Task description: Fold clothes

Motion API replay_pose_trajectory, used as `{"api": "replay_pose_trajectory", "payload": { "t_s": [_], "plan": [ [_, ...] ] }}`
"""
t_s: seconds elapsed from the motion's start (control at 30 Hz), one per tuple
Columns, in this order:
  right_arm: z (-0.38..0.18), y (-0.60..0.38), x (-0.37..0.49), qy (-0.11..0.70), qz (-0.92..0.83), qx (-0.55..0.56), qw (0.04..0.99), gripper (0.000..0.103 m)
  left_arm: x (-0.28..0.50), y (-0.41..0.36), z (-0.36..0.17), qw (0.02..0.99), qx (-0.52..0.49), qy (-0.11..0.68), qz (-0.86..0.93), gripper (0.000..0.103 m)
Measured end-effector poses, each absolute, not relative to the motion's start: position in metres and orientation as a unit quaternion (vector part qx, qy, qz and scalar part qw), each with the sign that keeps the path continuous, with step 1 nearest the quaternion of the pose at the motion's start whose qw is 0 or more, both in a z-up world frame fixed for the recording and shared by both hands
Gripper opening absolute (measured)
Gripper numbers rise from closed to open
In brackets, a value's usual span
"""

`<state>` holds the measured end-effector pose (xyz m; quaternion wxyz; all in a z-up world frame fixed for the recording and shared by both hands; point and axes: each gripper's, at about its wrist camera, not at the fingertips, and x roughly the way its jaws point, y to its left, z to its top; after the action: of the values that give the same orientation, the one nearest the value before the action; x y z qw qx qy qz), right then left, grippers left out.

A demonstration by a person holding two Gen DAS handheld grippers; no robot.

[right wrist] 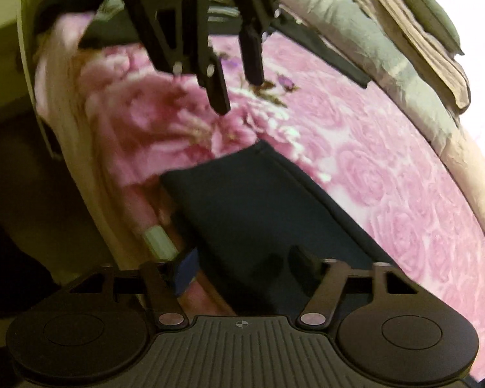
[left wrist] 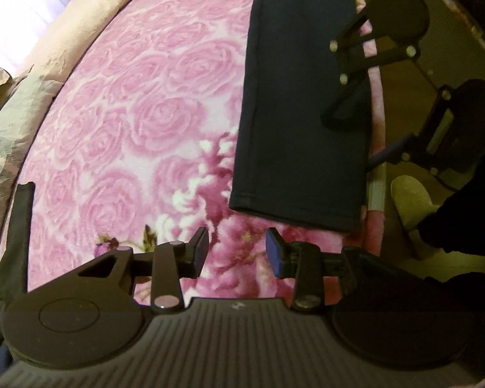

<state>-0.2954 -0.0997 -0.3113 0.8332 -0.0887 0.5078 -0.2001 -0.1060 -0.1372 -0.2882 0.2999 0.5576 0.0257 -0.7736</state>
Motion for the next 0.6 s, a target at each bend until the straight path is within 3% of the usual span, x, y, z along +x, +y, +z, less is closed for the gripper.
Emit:
{"api": "replay_pose_trajectory", "payload": {
  "t_s": [0.33, 0.6],
  "plan": [
    [-0.330, -0.080, -0.285, 0.541, -0.168, -0.209, 0.797, 0.057, -0.090, -0.134, -0.293, 0.303, 0.552, 0.024, -0.776, 0.034],
    [-0.340, -0.083, -0.293, 0.555, -0.176, -0.229, 0.780, 0.057, -0.086, -0.131, -0.299, 0.296, 0.551, 0.026, -0.780, 0.035]
  ]
}}
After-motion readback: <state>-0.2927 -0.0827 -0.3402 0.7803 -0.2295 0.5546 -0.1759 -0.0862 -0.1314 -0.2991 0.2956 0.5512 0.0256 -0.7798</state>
